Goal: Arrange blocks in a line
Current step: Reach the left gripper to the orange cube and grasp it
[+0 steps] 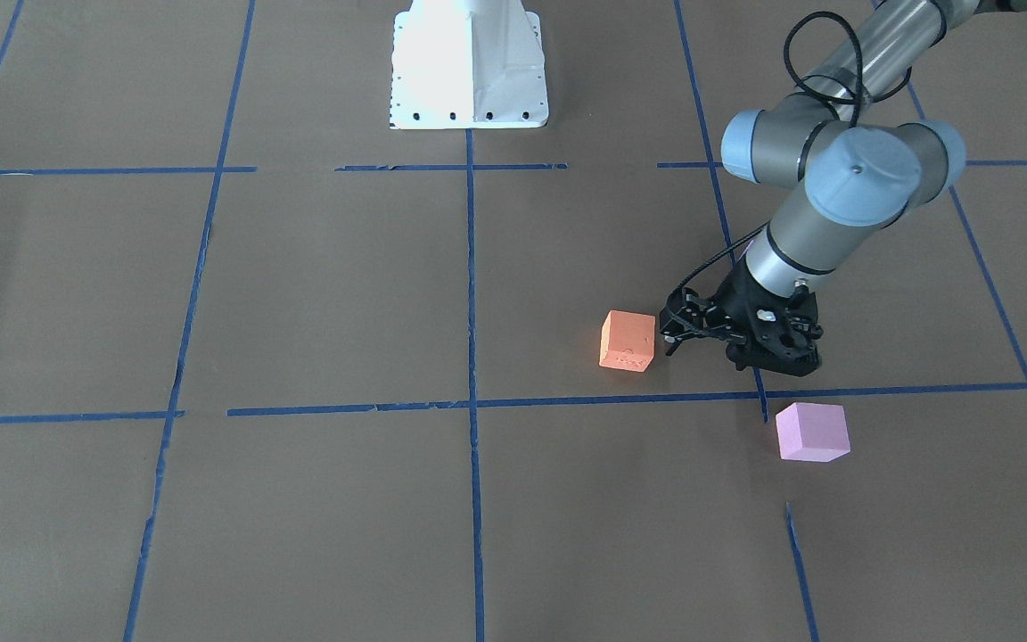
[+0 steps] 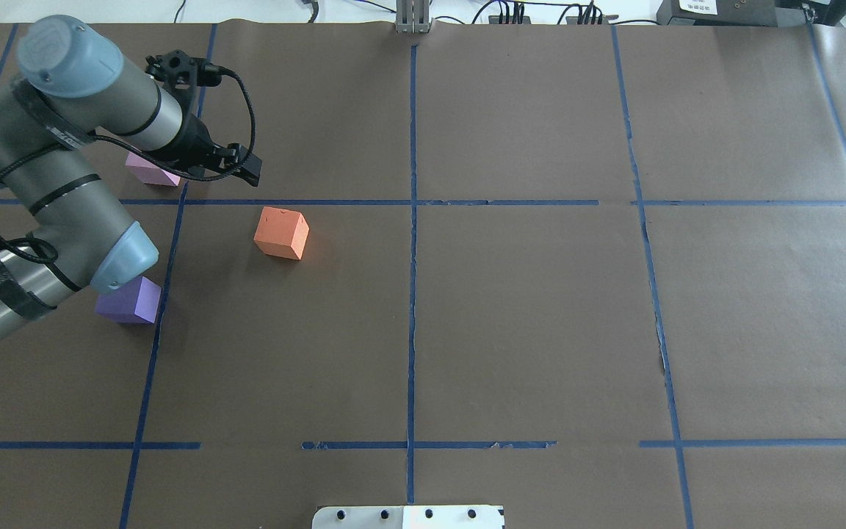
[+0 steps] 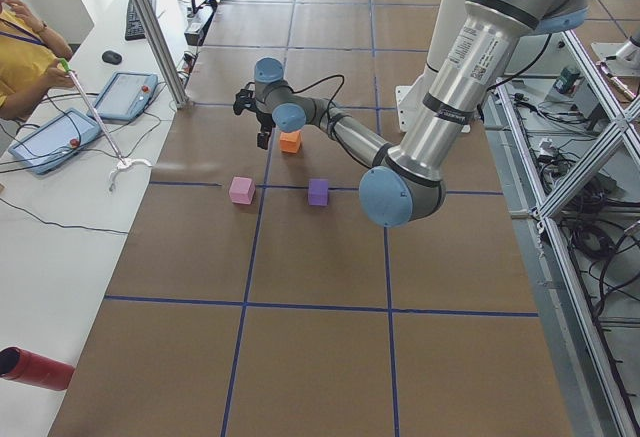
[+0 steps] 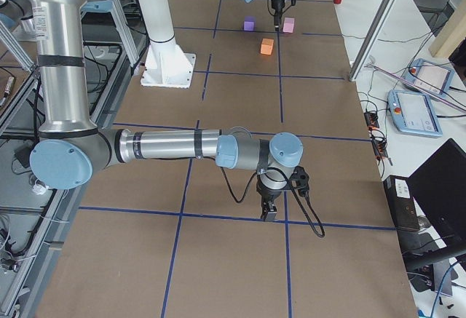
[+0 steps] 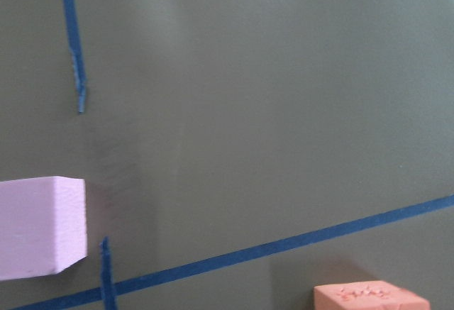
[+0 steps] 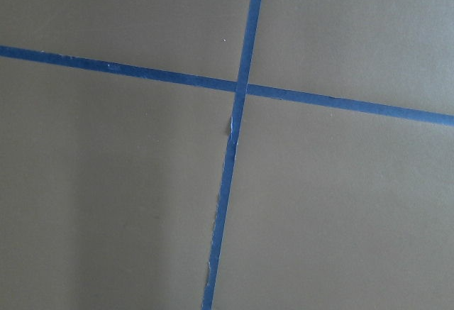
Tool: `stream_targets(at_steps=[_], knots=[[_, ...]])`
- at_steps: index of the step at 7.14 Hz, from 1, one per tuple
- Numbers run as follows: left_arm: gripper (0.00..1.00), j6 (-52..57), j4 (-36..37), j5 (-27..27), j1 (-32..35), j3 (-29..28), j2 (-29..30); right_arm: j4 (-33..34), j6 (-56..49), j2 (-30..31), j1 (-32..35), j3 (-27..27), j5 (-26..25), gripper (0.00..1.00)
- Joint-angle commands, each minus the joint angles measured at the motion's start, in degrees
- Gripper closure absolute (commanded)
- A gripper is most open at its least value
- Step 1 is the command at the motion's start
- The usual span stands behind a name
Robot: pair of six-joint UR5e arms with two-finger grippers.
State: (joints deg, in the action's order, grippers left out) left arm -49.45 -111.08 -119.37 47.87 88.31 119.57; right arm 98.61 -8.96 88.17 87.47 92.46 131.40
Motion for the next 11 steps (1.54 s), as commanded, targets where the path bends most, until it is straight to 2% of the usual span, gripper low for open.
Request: stream_targets(at_steps=[1,3,4,6,8,10,11], knots=[[0.00,-5.54,-0.01,3.00,-4.17,-0.59,1.53,0.00,0.00,-0.01,-0.02,0.00,0.00,0.00],[0.00,-9.15,0.25,5.35,-6.46,-1.11,2.07,0.00,-0.09,0.07,-0.02,0.00,0.00,0.00],[0.00,-10.21,-0.09,6.77,-7.25,-3.29,2.68,-0.09,-0.09,-0.01,-0.02,0.00,0.00,0.00],[0.01,-10.75,-0.10,6.78,-9.10,-4.02,2.60,0.00,0.00,-0.01,-0.02,0.00,0.00,0.00],[0.67,-11.45,-0.27,6.69,-9.55,-4.19,2.68,0.00,0.00,-0.01,-0.02,0.00,0.00,0.00],[0.69,-10.84,-0.01,6.08,-8.41,-1.32,1.29,0.00,0.00,-0.01,-0.02,0.00,0.00,0.00],[0.69,-9.01,0.25,4.51,-5.88,1.84,-2.29,0.00,0.00,-0.01,-0.02,0.00,0.00,0.00]])
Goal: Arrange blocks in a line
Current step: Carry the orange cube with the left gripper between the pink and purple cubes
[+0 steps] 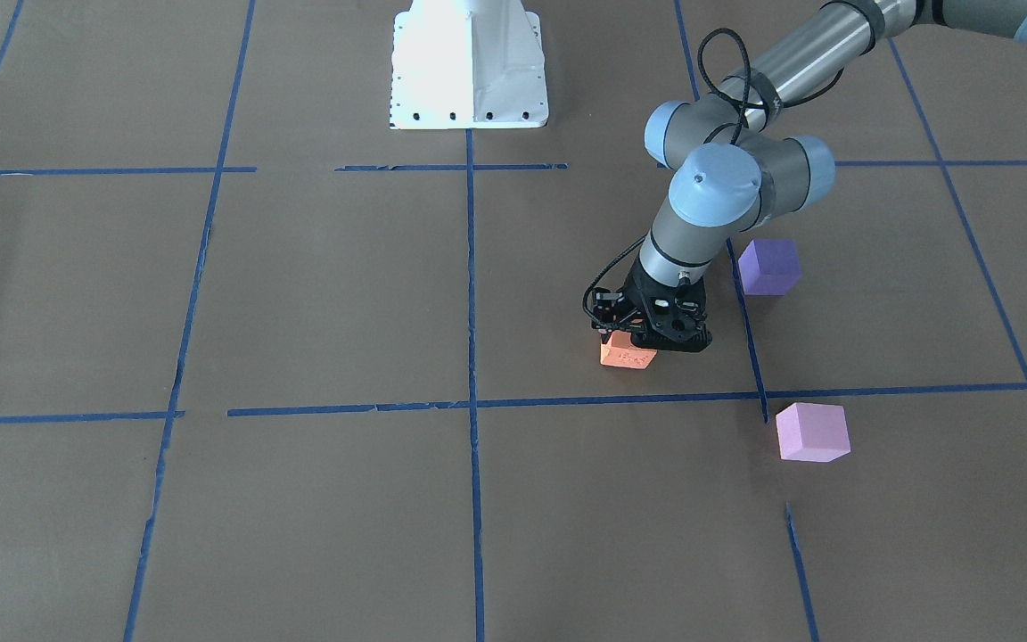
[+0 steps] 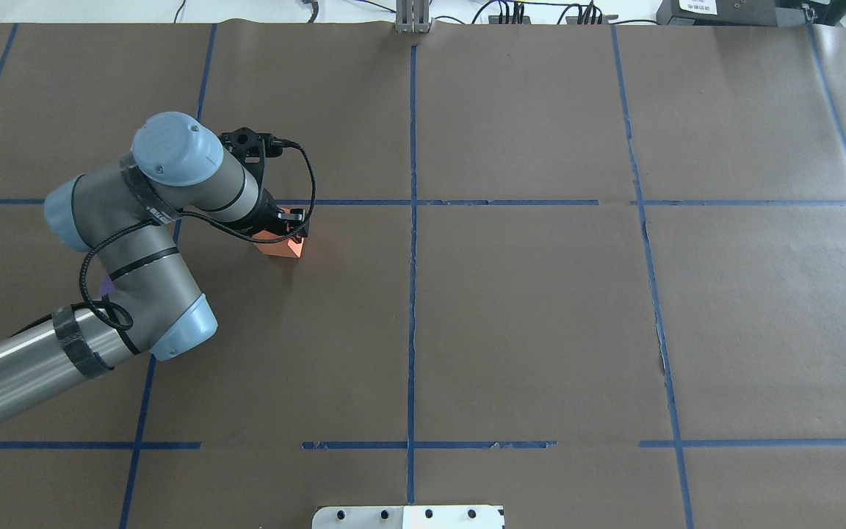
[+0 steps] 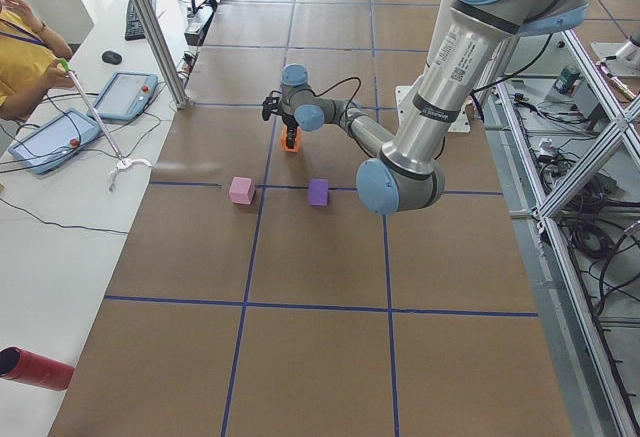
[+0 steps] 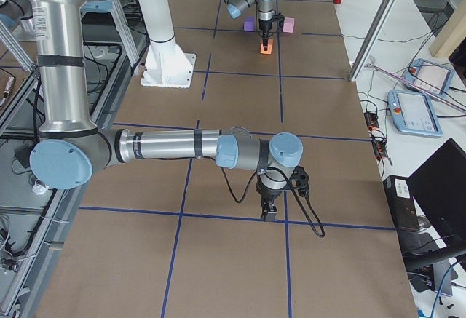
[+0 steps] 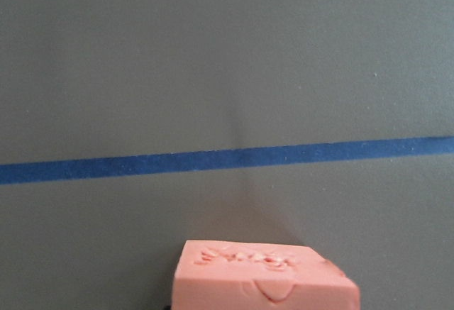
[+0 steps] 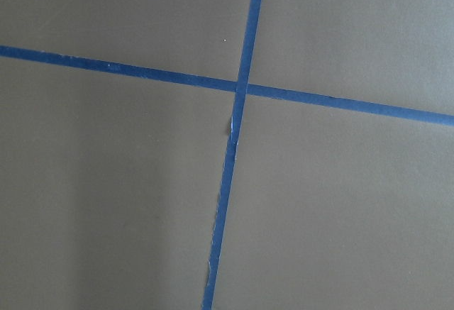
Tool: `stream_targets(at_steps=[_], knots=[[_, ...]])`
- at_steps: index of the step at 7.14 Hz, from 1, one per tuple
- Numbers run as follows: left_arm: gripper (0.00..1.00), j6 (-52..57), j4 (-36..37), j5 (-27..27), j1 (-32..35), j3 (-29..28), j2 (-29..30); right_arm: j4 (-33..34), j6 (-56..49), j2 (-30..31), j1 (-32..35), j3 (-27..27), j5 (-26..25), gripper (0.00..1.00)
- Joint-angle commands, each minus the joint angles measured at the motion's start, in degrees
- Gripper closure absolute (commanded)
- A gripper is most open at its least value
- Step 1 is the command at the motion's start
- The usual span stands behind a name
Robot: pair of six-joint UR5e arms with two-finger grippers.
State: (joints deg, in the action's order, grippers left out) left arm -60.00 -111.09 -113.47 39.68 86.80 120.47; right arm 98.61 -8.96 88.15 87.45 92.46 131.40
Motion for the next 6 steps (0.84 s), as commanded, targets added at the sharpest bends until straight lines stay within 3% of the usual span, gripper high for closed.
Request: stream_targets(at_steps=[1,3,6], knots=[[0.69,5.21,0.43,-5.32,6.51,5.20,-7.57,0.00,0.00,0.09,0.00,0.00,0.00,0.00],[0.69,14.85,0.43,-6.15,12.94,4.78,-14.26,0.00,0.00,0.00,0.00,0.00,0.00,0.00],[0.67,14.48,-0.18,-6.15,12.88,1.88,-14.30,0.00,0.00,0.00,0.08,0.00,0.00,0.00]])
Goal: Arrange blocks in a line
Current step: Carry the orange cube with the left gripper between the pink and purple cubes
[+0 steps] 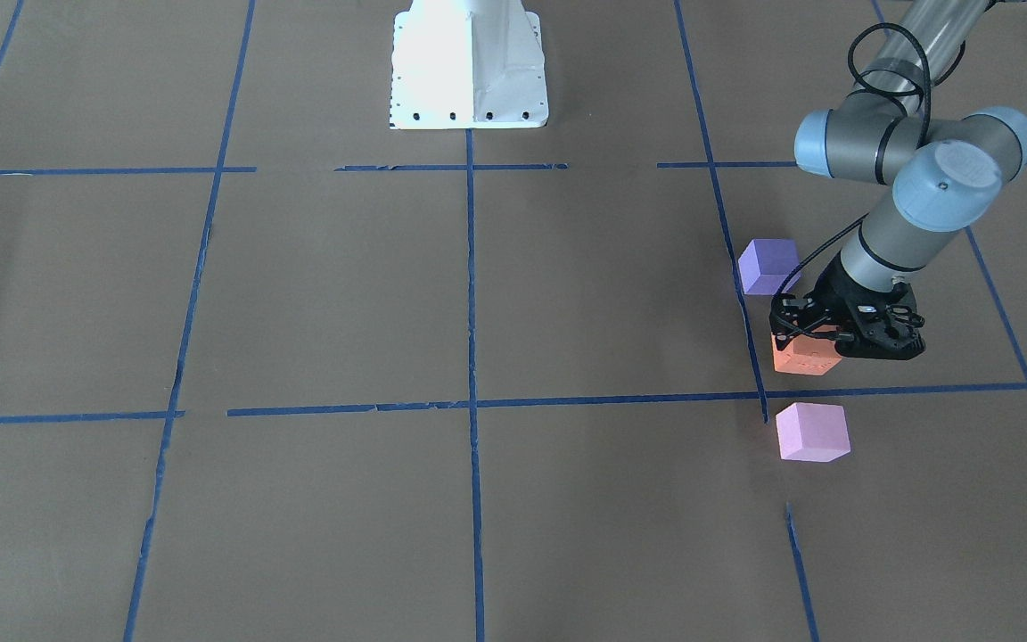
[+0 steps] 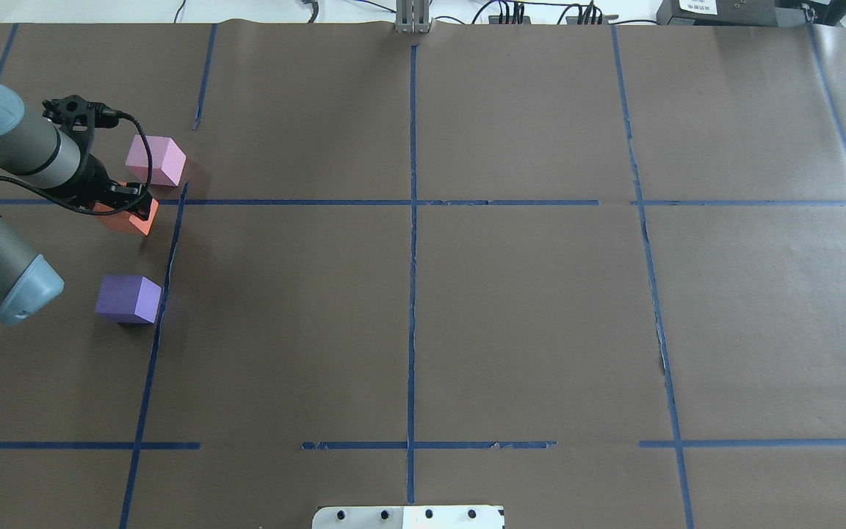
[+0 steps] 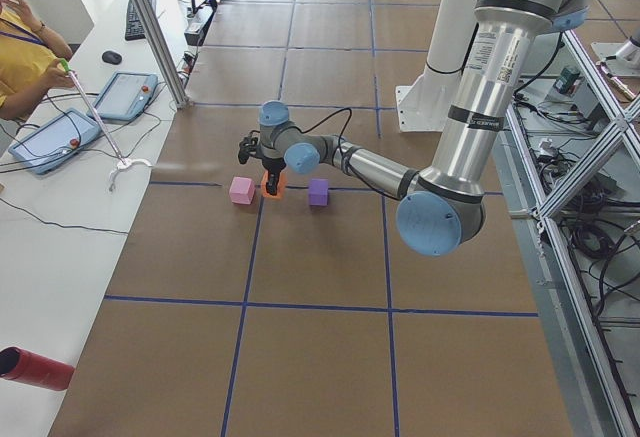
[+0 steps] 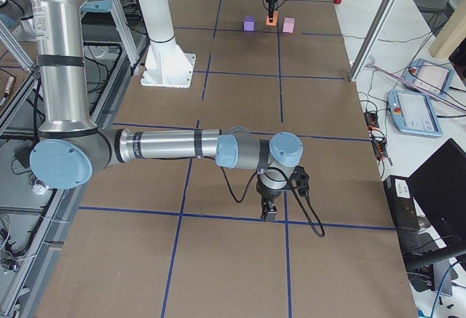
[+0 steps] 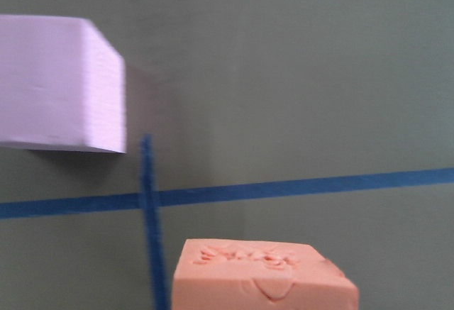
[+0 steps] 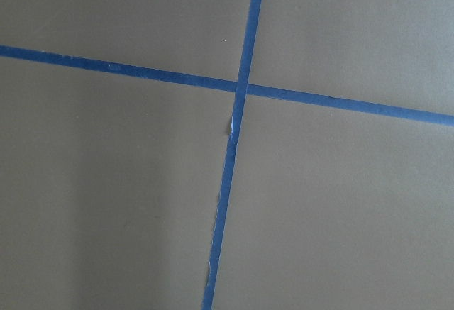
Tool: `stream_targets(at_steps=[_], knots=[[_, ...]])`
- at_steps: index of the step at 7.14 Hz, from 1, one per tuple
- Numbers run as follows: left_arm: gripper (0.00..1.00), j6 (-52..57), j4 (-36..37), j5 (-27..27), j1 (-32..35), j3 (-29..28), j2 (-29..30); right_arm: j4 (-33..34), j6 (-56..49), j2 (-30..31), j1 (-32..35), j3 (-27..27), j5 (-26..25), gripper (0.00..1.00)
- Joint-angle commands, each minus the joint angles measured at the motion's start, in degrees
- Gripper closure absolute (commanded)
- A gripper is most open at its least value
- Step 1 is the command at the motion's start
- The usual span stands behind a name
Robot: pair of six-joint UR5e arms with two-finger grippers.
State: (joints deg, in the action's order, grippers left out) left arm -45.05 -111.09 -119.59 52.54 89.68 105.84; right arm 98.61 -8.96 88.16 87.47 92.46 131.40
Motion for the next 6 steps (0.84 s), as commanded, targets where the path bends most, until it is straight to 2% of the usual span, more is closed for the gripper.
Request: stream_targets(at_steps=[1,2,3,4,6], knots=[[0.59,-1.17,-0.18,-0.12,-0.07,-0.99,0.59,0.00,0.00,0.00,-0.01,0.00,0.00,0.00],[0.42,-1.96,-0.27,-0.12,-0.16,-1.43,0.77,0.00,0.00,0.00,-0.01,0.00,0.00,0.00],[0.14,-2.06,-0.27,-0.12,-0.25,-1.43,0.77,0.00,0.00,0.00,-0.01,0.00,0.00,0.00],[0.01,-1.97,-0.18,-0.12,-0.34,-1.35,0.77,-0.09,0.00,0.00,-0.01,0.00,0.00,0.00],[0.00,-1.27,0.43,-3.96,0.45,-0.30,-0.02,0.00,0.00,0.00,0.07,0.00,0.00,0.00]])
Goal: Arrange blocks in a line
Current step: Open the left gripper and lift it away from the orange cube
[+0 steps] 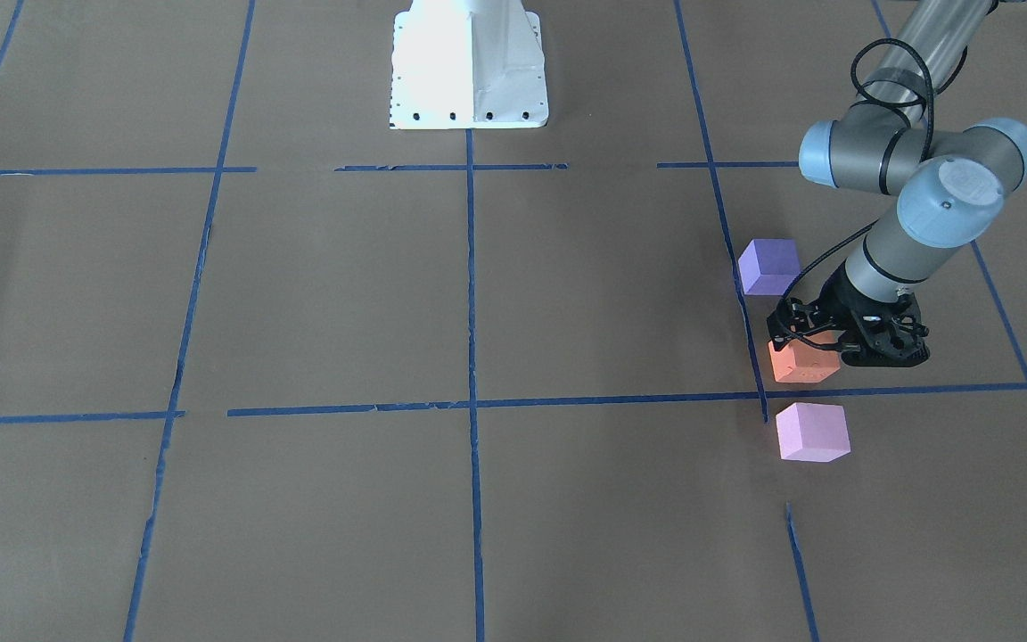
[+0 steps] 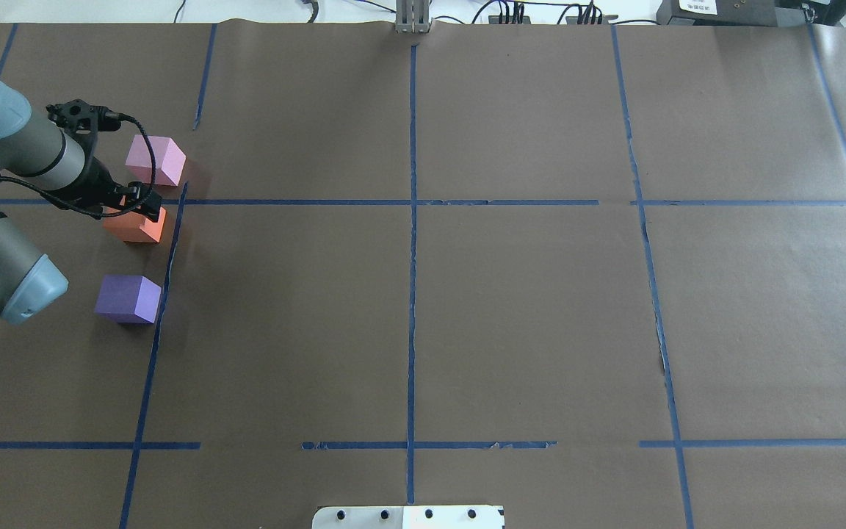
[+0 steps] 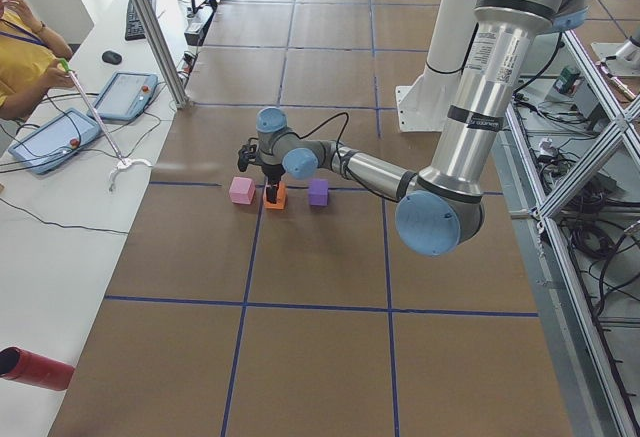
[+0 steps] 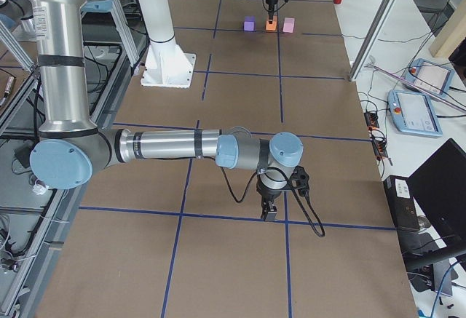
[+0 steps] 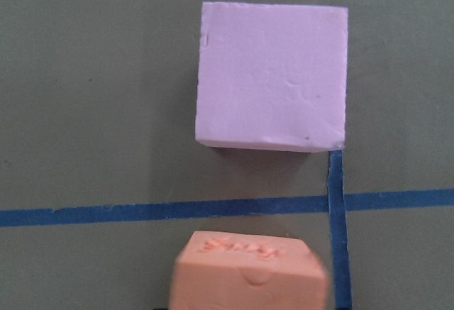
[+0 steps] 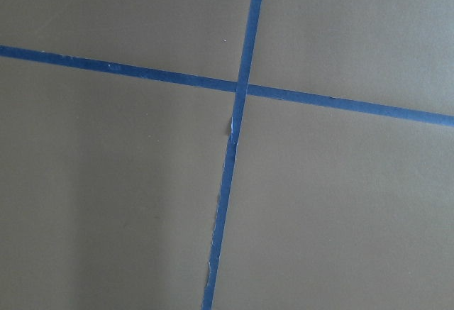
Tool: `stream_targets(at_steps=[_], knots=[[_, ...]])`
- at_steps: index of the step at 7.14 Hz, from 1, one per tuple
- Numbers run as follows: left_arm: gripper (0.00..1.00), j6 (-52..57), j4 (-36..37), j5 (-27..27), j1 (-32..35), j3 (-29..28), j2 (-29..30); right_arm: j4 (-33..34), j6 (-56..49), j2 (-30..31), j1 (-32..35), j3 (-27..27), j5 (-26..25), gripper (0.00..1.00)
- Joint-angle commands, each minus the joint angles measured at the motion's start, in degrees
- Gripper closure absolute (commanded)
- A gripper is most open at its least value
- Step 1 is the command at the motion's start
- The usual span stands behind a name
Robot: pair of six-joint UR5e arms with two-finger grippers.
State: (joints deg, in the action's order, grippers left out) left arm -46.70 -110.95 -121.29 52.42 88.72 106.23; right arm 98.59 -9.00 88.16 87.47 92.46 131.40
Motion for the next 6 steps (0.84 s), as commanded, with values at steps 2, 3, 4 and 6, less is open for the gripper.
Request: stream_targets(at_steps=[2,3,4,6], knots=[[0.01,4.82,0.64,-2.29,8.27,3.03,-1.20,0.02,0.04,0.00,-0.01,0.00,0.00,0.00],[0.01,12.70,1.08,-2.37,13.88,3.56,-3.03,0.02,0.04,0.00,-0.01,0.00,0.00,0.00],[0.01,25.57,4.92,-2.37,20.99,3.48,-4.88,0.02,0.04,0.00,-0.01,0.00,0.00,0.00],[0.00,49.77,12.76,-2.46,33.39,3.04,-9.70,0.02,0.04,0.00,0.07,0.00,0.00,0.00]])
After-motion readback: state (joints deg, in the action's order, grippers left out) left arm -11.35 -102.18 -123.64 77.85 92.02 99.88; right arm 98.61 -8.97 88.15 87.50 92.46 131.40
